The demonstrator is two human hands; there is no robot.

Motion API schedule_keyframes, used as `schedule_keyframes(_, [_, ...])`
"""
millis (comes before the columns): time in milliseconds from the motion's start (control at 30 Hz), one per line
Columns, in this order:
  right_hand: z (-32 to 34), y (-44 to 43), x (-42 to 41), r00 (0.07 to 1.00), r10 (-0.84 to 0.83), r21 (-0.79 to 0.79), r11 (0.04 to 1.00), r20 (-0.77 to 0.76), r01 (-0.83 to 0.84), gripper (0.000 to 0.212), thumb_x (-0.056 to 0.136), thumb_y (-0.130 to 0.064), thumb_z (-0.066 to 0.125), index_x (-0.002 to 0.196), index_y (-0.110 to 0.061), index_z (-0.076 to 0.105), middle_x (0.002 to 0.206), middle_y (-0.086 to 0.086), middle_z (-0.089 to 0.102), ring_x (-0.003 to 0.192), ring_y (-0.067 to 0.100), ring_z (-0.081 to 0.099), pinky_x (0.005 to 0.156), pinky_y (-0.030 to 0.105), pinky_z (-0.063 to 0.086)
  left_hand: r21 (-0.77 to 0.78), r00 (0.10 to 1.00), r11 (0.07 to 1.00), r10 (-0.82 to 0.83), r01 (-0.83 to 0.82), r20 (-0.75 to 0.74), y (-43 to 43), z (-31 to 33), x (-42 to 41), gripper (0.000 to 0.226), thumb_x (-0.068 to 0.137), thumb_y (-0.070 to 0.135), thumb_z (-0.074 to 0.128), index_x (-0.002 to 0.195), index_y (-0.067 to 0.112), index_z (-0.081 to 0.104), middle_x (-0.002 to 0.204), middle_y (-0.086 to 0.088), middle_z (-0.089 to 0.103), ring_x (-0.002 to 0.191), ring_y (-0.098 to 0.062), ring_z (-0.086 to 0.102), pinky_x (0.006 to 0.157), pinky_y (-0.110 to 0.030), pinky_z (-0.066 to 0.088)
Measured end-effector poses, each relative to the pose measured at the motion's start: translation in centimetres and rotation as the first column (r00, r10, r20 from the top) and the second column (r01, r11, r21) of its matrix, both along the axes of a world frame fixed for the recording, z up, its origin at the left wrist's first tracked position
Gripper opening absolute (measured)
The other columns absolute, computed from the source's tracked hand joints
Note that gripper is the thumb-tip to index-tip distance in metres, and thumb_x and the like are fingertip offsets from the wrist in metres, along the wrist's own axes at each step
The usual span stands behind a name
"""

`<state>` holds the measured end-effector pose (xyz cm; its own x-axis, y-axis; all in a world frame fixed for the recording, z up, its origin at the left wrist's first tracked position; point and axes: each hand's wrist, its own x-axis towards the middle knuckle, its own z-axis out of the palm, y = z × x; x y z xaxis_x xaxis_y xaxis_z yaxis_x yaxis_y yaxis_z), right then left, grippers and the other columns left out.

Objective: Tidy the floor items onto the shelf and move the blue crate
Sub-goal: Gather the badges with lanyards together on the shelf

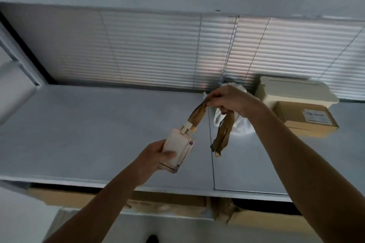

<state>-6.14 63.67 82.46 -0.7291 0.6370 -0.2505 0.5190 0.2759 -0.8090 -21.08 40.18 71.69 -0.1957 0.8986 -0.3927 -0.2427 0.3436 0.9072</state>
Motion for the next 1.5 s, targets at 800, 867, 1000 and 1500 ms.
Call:
schedule_keyframes(800, [-14.8,-6.6,1.8,0.906,-0.422,-0.503,0.779,0.02,0.374,0.024,0.092,-0.004,0.059,0.113,0.007,0.061,0.063,0.01,0.058,0.049,0.023,0.06,0.064,0.037,0.059,-0.139,0.92,0.913,0.39,-0.384,0.02,16.1,-4.4,-6.8,0.018,0.088,-0.002,0.044,0.102,0.002,0.055,0.1,-0.023,0.06,0.074,-0.033,0.065,0.059,-0.041,0.053])
schedule_keyframes(867, [-16.0,-6.0,1.2,0.892,-0.452,-0.54,0.757,-0.024,0.369,0.024,0.093,-0.002,0.058,0.115,0.008,0.059,0.063,0.011,0.06,0.049,0.024,0.061,0.062,0.036,0.059,-0.143,0.915,0.906,0.403,-0.399,-0.003,17.6,-5.8,-6.8,0.018,0.086,-0.004,0.043,0.098,0.001,0.057,0.097,-0.022,0.061,0.077,-0.034,0.064,0.068,-0.043,0.055])
schedule_keyframes(1000, [-17.7,-3.8,-0.7,0.854,-0.516,-0.542,0.737,-0.069,0.402,0.018,0.092,-0.003,0.059,0.108,0.005,0.062,0.063,0.011,0.059,0.05,0.026,0.062,0.063,0.036,0.058,-0.079,0.906,0.904,0.414,-0.421,-0.087,21.5,-7.0,-7.7,0.022,0.086,-0.004,0.05,0.106,0.002,0.056,0.09,-0.018,0.062,0.08,-0.032,0.066,0.081,-0.042,0.054])
schedule_keyframes(1500, [-24.7,-2.3,-3.6,0.884,-0.435,0.388,0.854,0.17,0.346,0.047,0.088,-0.02,0.056,0.133,-0.023,0.044,0.102,0.003,0.059,0.095,0.028,0.059,0.077,0.037,0.051,-0.123,0.596,0.86,0.234,-0.495,-0.768,27.8,-14.2,-8.3,0.05,0.087,0.02,0.052,0.135,0.012,0.04,0.141,-0.014,0.044,0.13,-0.033,0.037,0.103,-0.044,0.03])
